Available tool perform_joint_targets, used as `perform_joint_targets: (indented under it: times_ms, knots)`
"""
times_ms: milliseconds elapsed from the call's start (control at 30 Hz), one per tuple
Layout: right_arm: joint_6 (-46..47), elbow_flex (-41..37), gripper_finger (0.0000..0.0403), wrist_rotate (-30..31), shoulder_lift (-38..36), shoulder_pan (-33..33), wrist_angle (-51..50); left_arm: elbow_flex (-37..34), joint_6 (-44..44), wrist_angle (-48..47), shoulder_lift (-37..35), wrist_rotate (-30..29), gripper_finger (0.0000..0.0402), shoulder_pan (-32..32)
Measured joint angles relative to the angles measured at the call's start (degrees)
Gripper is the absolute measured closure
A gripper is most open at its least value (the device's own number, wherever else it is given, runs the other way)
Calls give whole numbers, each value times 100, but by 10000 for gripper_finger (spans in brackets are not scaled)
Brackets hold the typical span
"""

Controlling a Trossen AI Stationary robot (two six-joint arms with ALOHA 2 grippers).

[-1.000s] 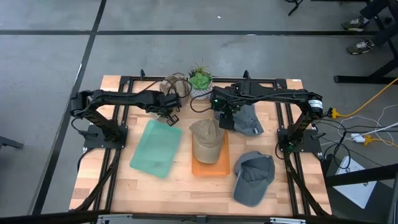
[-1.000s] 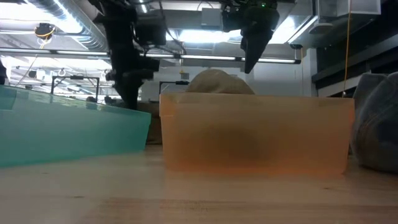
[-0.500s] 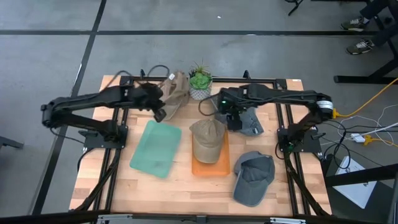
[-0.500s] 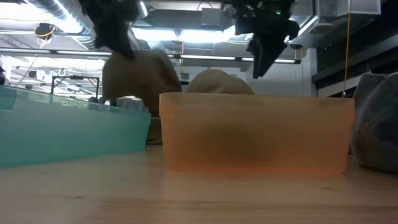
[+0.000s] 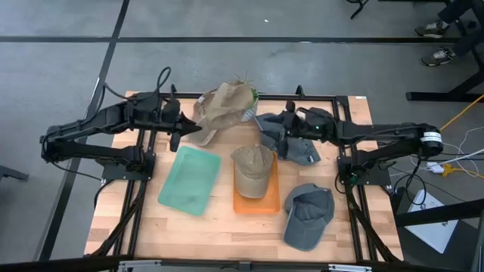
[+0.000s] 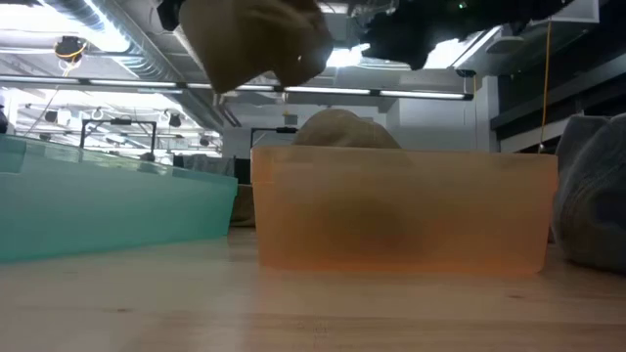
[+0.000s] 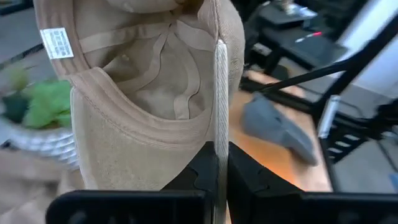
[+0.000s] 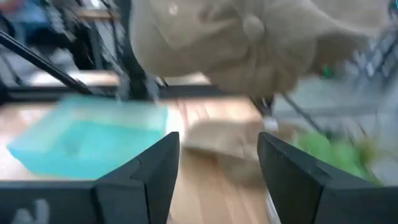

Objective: Pick & Place hat
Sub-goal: Put the left brown cap into the orange bin

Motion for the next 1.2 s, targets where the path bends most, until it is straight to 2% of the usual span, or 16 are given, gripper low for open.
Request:
perform_joint_targets:
  times_ms: [100,267,433,600,833,1033,1200]
  knots:
    - [-240,-220,187,-99,73,80,729,0,-140,28,12,96,391,-140]
    - [-503,-228,187,140,280,200,1283,0,-192,95,77,24,391,-459]
    - [-721,-228,187,146,562,207,1929,0,-137,515,219,11,390,-720]
    - [-913,-228,187,177,801,207,2480,0,-100,545,360,7,389,-825]
    - [-1045,-226,187,398,815,206,2737,0,-136,530,401,9,389,-823]
    - [-1070,-227,187,-194,815,205,2772,0,-138,490,378,31,389,-821]
    - [-1070,-225,187,-205,813,205,2845,0,-138,417,397,52,389,-821]
